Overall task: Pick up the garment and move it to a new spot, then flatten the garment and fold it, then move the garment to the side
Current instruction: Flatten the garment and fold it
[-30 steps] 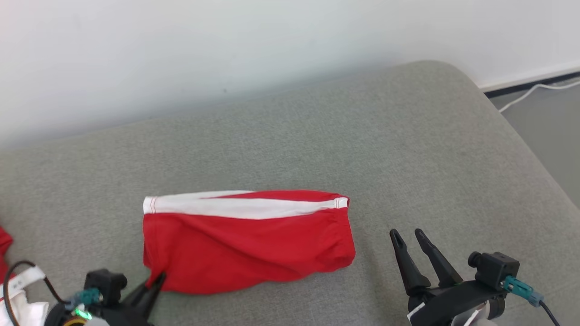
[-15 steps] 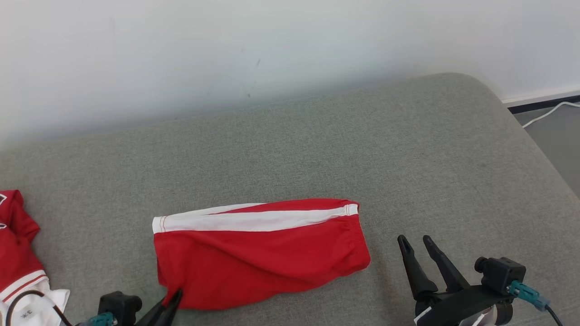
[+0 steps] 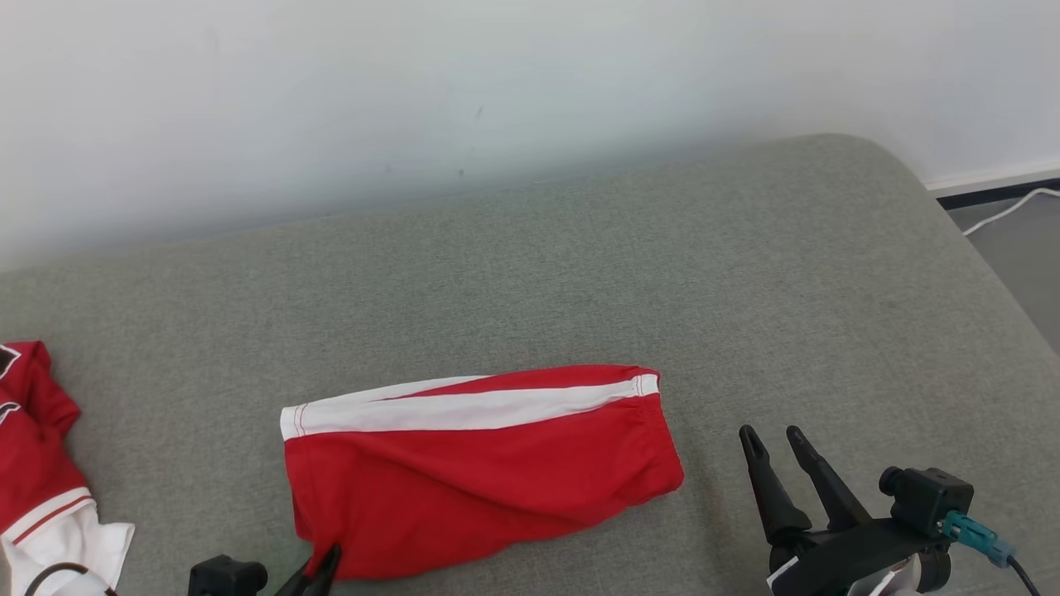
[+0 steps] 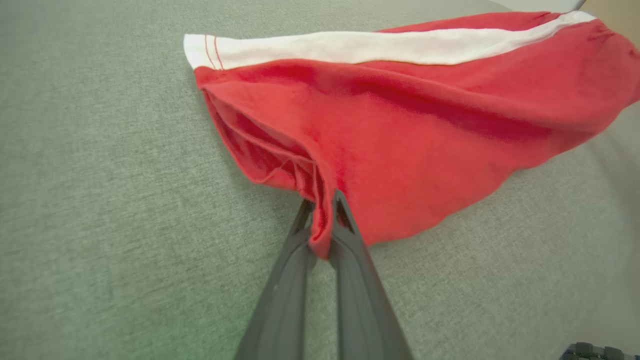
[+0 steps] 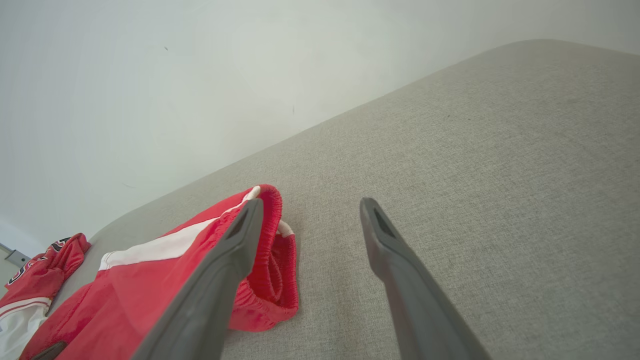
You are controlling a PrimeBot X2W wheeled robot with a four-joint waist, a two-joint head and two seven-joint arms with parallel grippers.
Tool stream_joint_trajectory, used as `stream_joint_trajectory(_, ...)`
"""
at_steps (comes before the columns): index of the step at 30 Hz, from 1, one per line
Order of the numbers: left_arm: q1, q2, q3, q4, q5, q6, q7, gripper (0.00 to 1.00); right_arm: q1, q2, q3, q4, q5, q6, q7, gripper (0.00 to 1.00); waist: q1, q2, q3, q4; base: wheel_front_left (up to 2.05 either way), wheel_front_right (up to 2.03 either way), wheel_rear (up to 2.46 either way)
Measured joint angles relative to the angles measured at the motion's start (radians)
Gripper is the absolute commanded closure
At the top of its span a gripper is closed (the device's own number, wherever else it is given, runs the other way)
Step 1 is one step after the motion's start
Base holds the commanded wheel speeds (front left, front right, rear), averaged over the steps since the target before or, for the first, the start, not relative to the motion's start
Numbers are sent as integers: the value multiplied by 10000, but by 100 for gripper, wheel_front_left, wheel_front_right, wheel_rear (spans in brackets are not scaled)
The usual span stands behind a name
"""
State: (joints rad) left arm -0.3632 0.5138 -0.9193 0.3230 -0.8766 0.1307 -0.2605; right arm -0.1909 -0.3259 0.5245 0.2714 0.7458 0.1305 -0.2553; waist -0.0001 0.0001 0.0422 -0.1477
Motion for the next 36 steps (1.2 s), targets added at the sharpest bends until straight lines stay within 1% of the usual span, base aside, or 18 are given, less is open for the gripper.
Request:
stream_joint_trajectory(2, 81, -71, 123, 10, 100, -12, 0, 100, 6, 21, -19, 2, -75, 0, -2, 0, 0, 0, -6, 72, 0, 0, 0)
stream_joint_trajectory(3, 129, -127, 221, 0, 178, 4, 0, 84, 10, 29, -42, 8, -81, 0, -2, 0, 0, 0, -10, 110, 0, 0, 0)
stream_joint_trajectory(4, 169, -174, 336, -15, 295, 31, 0, 60, 11, 44, -63, 8, -94, 0, -2, 0, 0, 0, -15, 147, 0, 0, 0)
stream_joint_trajectory(5, 191, -215, 435, -38, 449, 33, 0, 0, 13, 61, -79, 4, -128, 0, -2, 0, 0, 0, -21, 183, 0, 0, 0)
stream_joint_trajectory(7, 296, -324, 639, -81, 656, 48, 0, 0, 33, 71, -109, 2, -165, 0, -2, 0, 0, 0, -37, 255, 0, 0, 0)
stream_joint_trajectory(12, 676, -648, 1526, -491, 1407, 299, 0, 0, 71, 65, -150, -54, -247, 0, -2, 0, 0, 0, -93, 408, 0, 0, 0)
stream_joint_trajectory(17, 1206, -907, 2731, -1099, 2531, 740, 0, 0, 141, 29, -290, -96, -564, 0, -4, 0, 0, 0, -204, 562, 0, 0, 0)
stream_joint_trajectory(21, 1744, -1145, 3697, -1555, 3269, 928, 0, 0, 157, 90, -464, -150, -907, 0, -13, 0, 0, 0, -316, 692, 0, 0, 0)
stream_joint_trajectory(25, 2199, -1229, 4535, -1956, 4299, 1189, -2, 0, 192, 221, -750, -171, -1315, 0, -23, 0, 0, 0, -426, 815, 0, 0, 0)
stream_joint_trajectory(27, 2483, -1423, 4972, -2226, 4537, 1264, 0, 0, 233, 299, -880, -188, -1613, 0, -33, 0, 0, -1, -481, 873, 0, 0, 0)
stream_joint_trajectory(30, 2876, -1603, 5660, -2558, 4926, 1350, 0, 0, 422, 495, -1164, -263, -1749, 0, -48, 0, 0, 0, -564, 949, 0, 0, 0)
stream_joint_trajectory(36, 3552, -1816, 6784, -2871, 5423, 1285, 0, 0, 701, 686, -1680, -326, -2336, 0, -63, 0, 0, 0, -724, 1076, 0, 0, 0)
